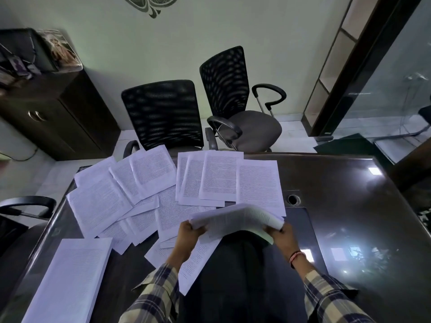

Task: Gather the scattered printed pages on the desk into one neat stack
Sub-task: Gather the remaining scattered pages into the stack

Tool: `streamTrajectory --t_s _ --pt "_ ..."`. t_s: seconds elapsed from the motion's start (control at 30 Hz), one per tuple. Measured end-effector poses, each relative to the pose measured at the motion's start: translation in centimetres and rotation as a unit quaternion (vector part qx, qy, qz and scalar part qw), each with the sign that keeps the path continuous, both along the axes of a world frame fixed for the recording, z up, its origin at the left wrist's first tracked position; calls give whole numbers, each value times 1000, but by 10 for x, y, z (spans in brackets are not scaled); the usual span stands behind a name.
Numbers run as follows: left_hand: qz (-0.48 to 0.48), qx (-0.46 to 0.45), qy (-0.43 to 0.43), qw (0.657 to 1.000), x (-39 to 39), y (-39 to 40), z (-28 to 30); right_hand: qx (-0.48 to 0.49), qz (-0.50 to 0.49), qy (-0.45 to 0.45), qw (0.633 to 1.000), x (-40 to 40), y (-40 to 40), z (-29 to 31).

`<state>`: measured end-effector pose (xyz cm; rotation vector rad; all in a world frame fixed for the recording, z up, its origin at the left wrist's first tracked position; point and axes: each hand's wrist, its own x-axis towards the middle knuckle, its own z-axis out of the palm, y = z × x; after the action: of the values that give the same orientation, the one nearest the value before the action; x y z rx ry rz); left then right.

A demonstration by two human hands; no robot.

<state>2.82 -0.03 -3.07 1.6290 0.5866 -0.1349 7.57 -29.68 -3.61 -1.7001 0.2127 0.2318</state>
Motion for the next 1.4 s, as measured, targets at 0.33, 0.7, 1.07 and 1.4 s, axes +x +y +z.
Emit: streamTrajectory --t_s 0.33,0.7,1.07,1.4 --pt "67 -29 -83 994 13 -14 23 67 2 -27 997 24 -3 29" --pt "93 2 -80 992 15 -12 23 11 76 -45 996 29 -10 26" --pt "6 31 -60 998 5 -2 19 -68 151 -50 985 35 -15 40" --pt "-72 171 -159 970 22 -24 45 -432 415 -125 791 66 40 60"
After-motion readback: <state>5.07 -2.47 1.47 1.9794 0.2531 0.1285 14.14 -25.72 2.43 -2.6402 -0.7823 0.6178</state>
